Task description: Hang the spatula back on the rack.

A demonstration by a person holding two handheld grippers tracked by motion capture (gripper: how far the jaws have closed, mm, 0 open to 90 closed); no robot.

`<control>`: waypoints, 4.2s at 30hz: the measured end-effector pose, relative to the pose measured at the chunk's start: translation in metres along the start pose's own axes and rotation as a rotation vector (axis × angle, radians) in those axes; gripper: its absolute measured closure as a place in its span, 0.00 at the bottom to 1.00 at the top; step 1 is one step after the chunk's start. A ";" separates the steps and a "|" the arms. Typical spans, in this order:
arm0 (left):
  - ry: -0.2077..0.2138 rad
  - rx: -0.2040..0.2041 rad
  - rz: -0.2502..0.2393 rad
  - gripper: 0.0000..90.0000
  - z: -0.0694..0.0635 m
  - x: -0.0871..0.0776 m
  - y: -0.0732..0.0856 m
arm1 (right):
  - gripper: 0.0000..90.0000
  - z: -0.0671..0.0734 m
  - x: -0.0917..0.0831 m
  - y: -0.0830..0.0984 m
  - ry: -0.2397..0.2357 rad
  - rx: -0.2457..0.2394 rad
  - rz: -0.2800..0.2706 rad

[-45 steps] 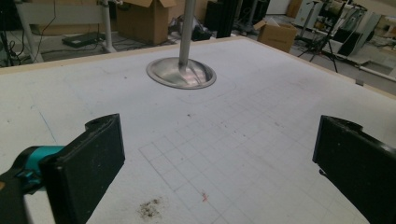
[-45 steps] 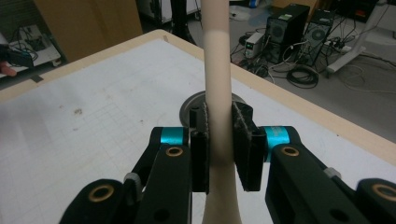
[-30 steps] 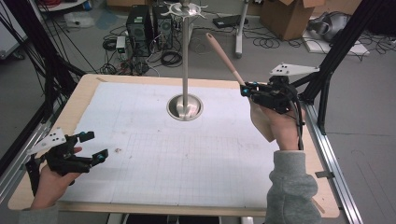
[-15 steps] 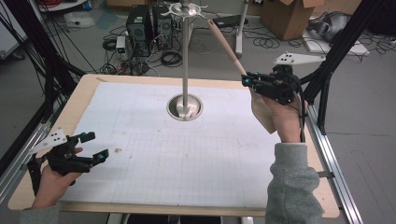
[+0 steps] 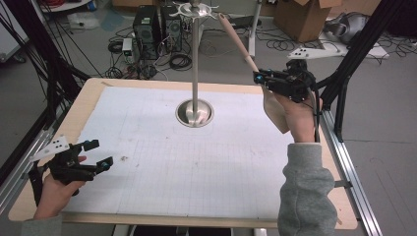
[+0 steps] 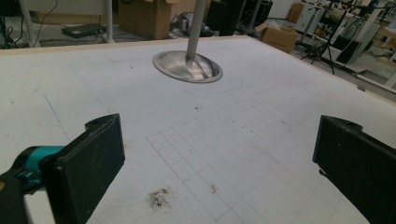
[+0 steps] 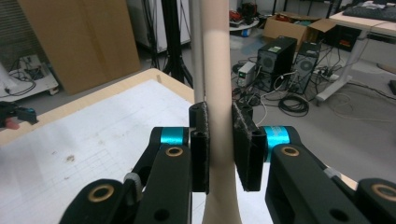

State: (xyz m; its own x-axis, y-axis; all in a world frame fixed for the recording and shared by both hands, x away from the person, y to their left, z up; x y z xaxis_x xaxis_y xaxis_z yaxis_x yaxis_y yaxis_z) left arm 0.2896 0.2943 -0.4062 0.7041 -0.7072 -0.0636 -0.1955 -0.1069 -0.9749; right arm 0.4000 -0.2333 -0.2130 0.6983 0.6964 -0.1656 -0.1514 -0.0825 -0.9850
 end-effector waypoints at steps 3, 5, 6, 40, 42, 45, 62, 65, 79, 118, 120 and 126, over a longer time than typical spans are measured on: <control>0.000 -0.006 0.002 0.03 0.000 0.000 0.001 | 0.87 -0.001 0.002 0.001 -0.011 0.015 -0.004; -0.001 -0.004 0.006 0.03 0.001 -0.001 0.002 | 0.87 -0.002 0.004 0.001 -0.017 0.020 -0.002; -0.002 -0.005 0.005 0.03 0.001 -0.001 0.002 | 0.87 -0.002 0.005 0.002 -0.016 0.019 0.000; -0.006 -0.007 -0.001 0.03 0.003 -0.004 0.001 | 0.88 -0.002 0.035 0.016 -0.075 0.040 0.053; -0.007 -0.007 -0.001 0.03 0.002 -0.004 0.002 | 0.88 -0.002 0.037 0.018 -0.077 0.039 0.060; -0.007 -0.007 0.000 0.03 0.003 -0.004 0.002 | 0.88 -0.001 0.042 0.020 -0.079 0.037 0.071; -0.008 -0.007 -0.002 0.03 0.002 -0.008 0.001 | 0.88 0.001 0.067 0.030 -0.085 0.031 0.127; -0.011 -0.006 -0.003 0.03 0.002 -0.009 0.002 | 0.88 0.001 0.072 0.031 -0.089 0.033 0.131; -0.005 -0.017 -0.010 0.03 0.004 -0.014 0.002 | 0.88 0.003 0.096 0.038 -0.091 0.035 0.165; -0.031 -0.022 -0.021 0.03 0.006 -0.025 0.004 | 0.86 0.008 0.148 0.044 -0.090 0.020 0.181; -0.027 -0.018 -0.015 0.03 0.005 -0.023 0.004 | 0.85 0.009 0.148 0.045 -0.078 0.002 0.193; -0.021 -0.017 -0.005 0.03 0.005 -0.019 0.006 | 0.76 0.009 0.149 0.046 -0.067 -0.023 0.201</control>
State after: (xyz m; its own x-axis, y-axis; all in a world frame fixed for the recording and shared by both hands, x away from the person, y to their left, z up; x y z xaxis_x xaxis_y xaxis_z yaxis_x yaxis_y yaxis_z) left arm 0.2780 0.3105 -0.4116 0.7194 -0.6917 -0.0635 -0.2032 -0.1221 -0.9715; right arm 0.4906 -0.1268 -0.2828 0.6077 0.7096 -0.3566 -0.2665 -0.2408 -0.9333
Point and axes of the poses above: each handheld gripper's, and its own axes: x roughly forward along the jaws, y roughly out of its underside, z roughly to its left, the point moved 3 cm from there along x, roughly forward along the jaws, and after that the axes turned 11 degrees about -z, right-handed, at the moved point
